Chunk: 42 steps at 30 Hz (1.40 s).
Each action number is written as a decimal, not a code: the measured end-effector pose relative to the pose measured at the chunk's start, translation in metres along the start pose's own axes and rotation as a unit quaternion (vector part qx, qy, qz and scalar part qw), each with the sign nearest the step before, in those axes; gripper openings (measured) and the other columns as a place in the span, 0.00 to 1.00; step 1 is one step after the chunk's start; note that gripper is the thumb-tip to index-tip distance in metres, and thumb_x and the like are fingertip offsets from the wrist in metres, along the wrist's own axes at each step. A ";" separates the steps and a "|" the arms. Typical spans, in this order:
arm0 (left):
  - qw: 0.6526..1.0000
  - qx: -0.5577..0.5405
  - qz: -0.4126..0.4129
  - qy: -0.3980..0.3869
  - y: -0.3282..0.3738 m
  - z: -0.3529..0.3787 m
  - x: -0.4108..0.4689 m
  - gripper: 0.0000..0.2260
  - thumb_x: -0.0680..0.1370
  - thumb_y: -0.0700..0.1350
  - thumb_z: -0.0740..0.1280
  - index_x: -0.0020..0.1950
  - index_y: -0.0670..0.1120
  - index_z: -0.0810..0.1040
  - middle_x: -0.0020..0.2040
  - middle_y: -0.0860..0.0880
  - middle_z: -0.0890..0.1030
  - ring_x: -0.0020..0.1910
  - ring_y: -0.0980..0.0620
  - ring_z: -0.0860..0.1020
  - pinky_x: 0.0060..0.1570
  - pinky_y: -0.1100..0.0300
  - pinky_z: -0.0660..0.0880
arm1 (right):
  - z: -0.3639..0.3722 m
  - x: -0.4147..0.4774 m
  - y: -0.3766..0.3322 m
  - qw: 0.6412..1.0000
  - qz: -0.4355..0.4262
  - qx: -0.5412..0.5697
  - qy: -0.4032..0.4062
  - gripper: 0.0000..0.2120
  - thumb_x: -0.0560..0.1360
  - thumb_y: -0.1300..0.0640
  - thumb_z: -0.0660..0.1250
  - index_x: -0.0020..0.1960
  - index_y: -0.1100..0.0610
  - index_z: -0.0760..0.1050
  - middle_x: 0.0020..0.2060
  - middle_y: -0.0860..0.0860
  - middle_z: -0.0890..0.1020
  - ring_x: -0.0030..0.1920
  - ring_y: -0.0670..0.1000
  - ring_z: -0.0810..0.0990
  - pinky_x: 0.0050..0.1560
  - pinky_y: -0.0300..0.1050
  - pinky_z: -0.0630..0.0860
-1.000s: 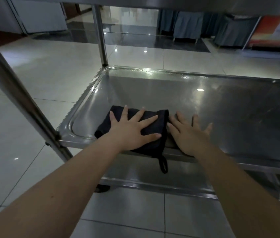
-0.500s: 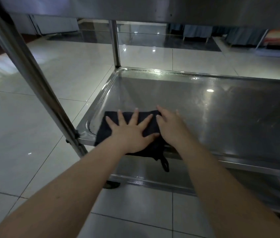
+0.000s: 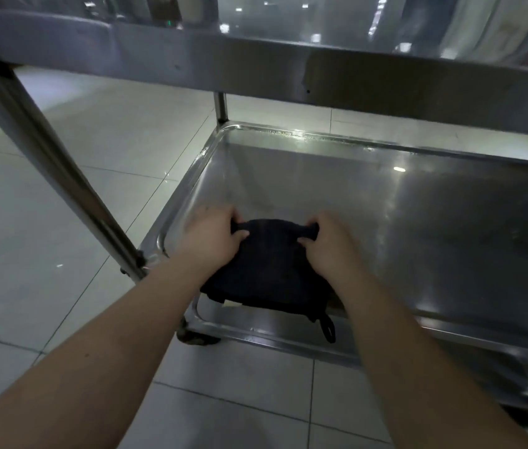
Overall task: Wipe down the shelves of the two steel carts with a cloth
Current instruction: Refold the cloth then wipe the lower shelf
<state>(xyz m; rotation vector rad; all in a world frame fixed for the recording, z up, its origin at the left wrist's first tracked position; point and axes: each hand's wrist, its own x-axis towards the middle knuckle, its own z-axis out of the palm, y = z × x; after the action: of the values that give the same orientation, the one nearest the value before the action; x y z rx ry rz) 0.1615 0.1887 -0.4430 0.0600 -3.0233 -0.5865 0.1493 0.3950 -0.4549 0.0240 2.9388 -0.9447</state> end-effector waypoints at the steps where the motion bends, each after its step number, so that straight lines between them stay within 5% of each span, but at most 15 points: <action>1: 1.000 -0.009 0.006 0.017 0.003 -0.002 -0.004 0.07 0.76 0.51 0.67 0.49 0.50 0.73 0.47 0.49 0.77 0.50 0.47 0.75 0.53 0.52 0.72 | -0.001 -0.005 -0.004 0.999 0.002 0.040 0.011 0.05 0.78 0.56 0.66 0.48 0.49 0.70 0.47 0.51 0.78 0.50 0.54 0.77 0.50 0.48 0.73; 5: 0.987 -0.155 -0.010 0.045 0.009 -0.030 -0.025 0.09 0.76 0.44 0.70 0.55 0.46 0.76 0.47 0.54 0.76 0.48 0.55 0.74 0.49 0.62 0.68 | -0.028 -0.034 -0.025 0.984 0.019 0.173 0.025 0.12 0.77 0.58 0.68 0.44 0.43 0.68 0.40 0.38 0.73 0.39 0.34 0.72 0.35 0.29 0.65; 12: 0.981 -0.184 0.004 0.065 0.010 -0.135 -0.107 0.08 0.71 0.39 0.74 0.50 0.45 0.81 0.45 0.54 0.76 0.45 0.58 0.73 0.46 0.79 0.63 | -0.103 -0.131 -0.088 0.955 0.022 0.295 -0.019 0.16 0.73 0.69 0.70 0.44 0.47 0.77 0.42 0.40 0.80 0.42 0.32 0.76 0.44 0.24 0.70; 18: 0.971 -0.226 -0.045 0.066 0.034 -0.278 -0.170 0.12 0.71 0.41 0.74 0.48 0.56 0.80 0.44 0.62 0.78 0.47 0.65 0.75 0.46 0.77 0.66 | -0.201 -0.192 -0.183 0.943 -0.016 0.332 -0.023 0.19 0.69 0.71 0.71 0.43 0.45 0.79 0.42 0.42 0.83 0.49 0.43 0.80 0.53 0.41 0.76; 27: 0.951 -0.236 -0.102 0.171 0.066 -0.523 -0.264 0.14 0.72 0.40 0.73 0.48 0.59 0.79 0.48 0.61 0.80 0.50 0.61 0.76 0.50 0.70 0.70 | -0.344 -0.248 -0.355 0.915 -0.118 0.367 -0.122 0.15 0.68 0.60 0.72 0.46 0.41 0.81 0.45 0.42 0.84 0.51 0.46 0.81 0.52 0.46 0.78; 33: 0.933 -0.246 -0.139 0.221 0.008 -0.601 -0.298 0.18 0.73 0.36 0.72 0.47 0.62 0.78 0.47 0.63 0.79 0.48 0.61 0.77 0.48 0.72 0.70 | -0.333 -0.247 -0.471 0.887 -0.184 0.389 -0.165 0.19 0.70 0.71 0.71 0.44 0.46 0.82 0.42 0.43 0.84 0.45 0.43 0.82 0.45 0.34 0.77; 42: 0.907 -0.351 -0.117 0.202 -0.126 -0.682 -0.221 0.16 0.73 0.37 0.72 0.45 0.60 0.81 0.46 0.59 0.82 0.48 0.59 0.79 0.43 0.68 0.76 | -0.273 -0.185 -0.611 0.914 -0.189 0.341 -0.108 0.18 0.72 0.66 0.72 0.45 0.40 0.81 0.42 0.38 0.82 0.42 0.40 0.80 0.39 0.33 0.76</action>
<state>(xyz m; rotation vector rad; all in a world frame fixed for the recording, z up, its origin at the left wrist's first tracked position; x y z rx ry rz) 0.4316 -0.1708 0.1290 0.4446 -2.2636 -1.4356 0.3022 0.0575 0.1328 -0.5923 2.3031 -1.8398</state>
